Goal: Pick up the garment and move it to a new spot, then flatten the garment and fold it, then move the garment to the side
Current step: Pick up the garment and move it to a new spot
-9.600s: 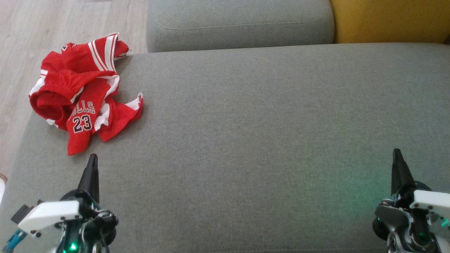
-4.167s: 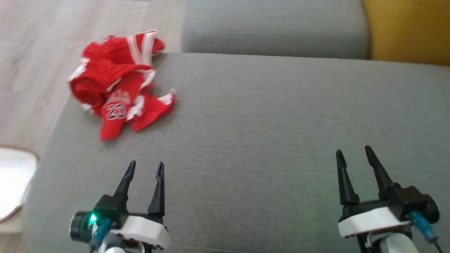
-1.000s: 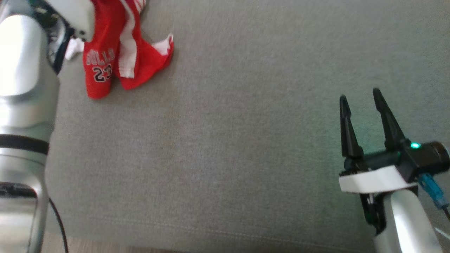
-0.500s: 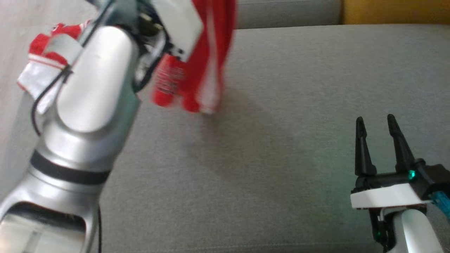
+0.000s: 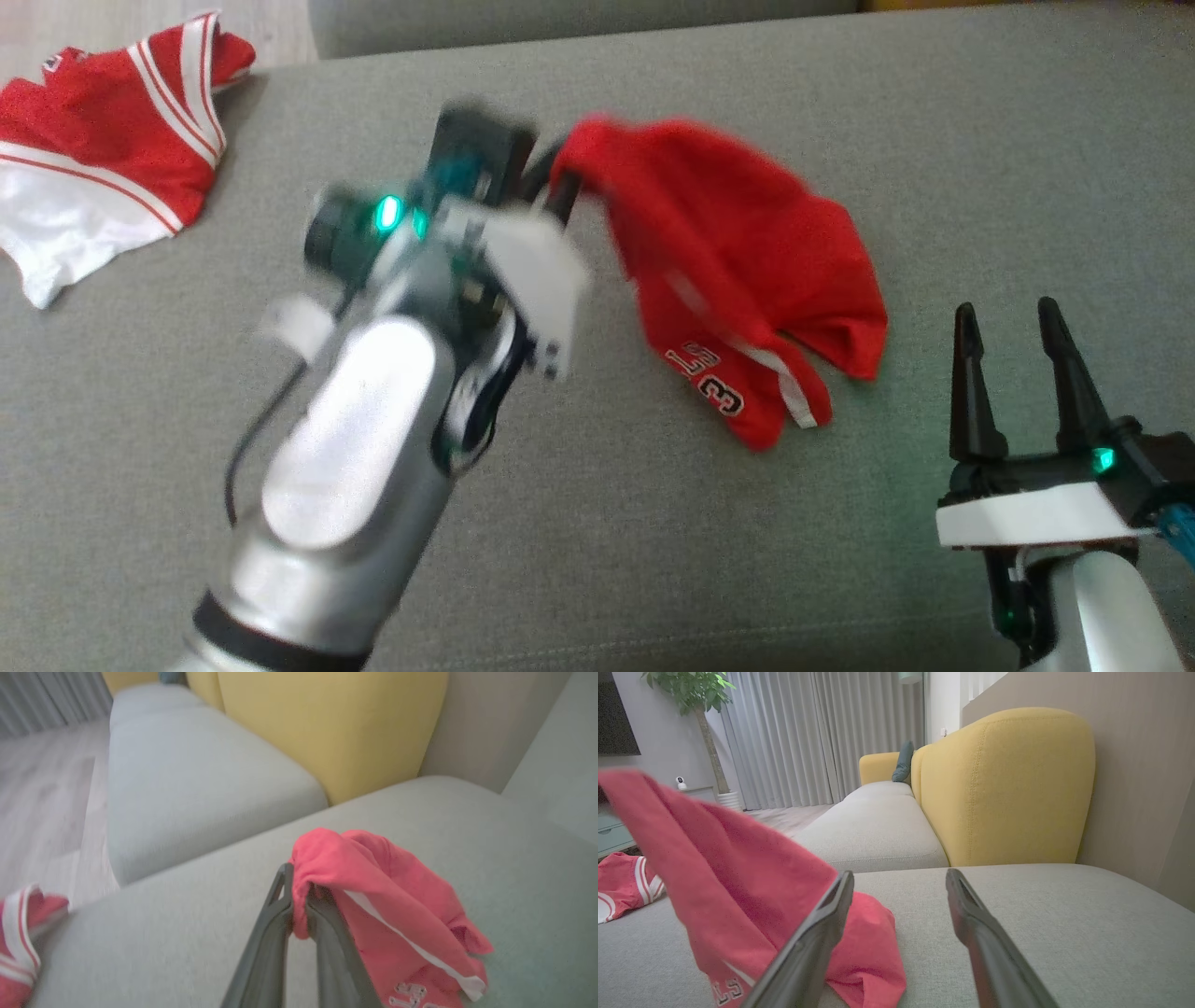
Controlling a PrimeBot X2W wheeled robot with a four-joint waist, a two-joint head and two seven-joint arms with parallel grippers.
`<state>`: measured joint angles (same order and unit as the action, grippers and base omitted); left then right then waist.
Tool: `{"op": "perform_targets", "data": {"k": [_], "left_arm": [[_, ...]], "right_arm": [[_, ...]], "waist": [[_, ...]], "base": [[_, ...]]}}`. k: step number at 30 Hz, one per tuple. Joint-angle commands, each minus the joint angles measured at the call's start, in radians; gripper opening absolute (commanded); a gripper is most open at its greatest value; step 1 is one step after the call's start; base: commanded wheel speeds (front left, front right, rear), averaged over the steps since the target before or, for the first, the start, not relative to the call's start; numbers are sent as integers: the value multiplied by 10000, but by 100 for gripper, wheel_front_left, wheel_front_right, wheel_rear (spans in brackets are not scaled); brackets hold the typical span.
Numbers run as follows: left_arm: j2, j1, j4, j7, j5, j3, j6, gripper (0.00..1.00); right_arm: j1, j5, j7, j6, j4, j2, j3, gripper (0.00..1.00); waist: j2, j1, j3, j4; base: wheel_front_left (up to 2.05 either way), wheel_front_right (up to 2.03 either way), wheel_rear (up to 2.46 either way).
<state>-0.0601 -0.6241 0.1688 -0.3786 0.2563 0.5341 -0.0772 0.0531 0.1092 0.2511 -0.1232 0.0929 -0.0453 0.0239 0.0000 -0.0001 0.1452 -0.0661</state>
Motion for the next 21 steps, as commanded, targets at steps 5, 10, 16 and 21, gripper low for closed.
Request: {"op": "perform_targets", "data": {"k": [5,10,16,21], "left_arm": [[-368,542,1059,1278,88,-757,-453,0],[-542,971,2653,2522,192,-1093,-628,0],[-531,1115,4081,3572,483,-1396,-616,0],[-423,1191,4829,4616,727,-1481,-349,100]], "right_arm": [[584,80,107,-75,-336,-49,-388,100],[680,-29,107,-75,-346,-49,-390,100],[661,-162,107,-75,-271,-49,-399,100],[608,-226,107,-75,-175,-49,-439,100]], "waist": [[0,1,396,-43],[0,1,653,-44],[0,1,713,39],[0,1,527,159]], "base": [[0,0,0],[0,0,0],[0,0,0],[0,0,0]]}}
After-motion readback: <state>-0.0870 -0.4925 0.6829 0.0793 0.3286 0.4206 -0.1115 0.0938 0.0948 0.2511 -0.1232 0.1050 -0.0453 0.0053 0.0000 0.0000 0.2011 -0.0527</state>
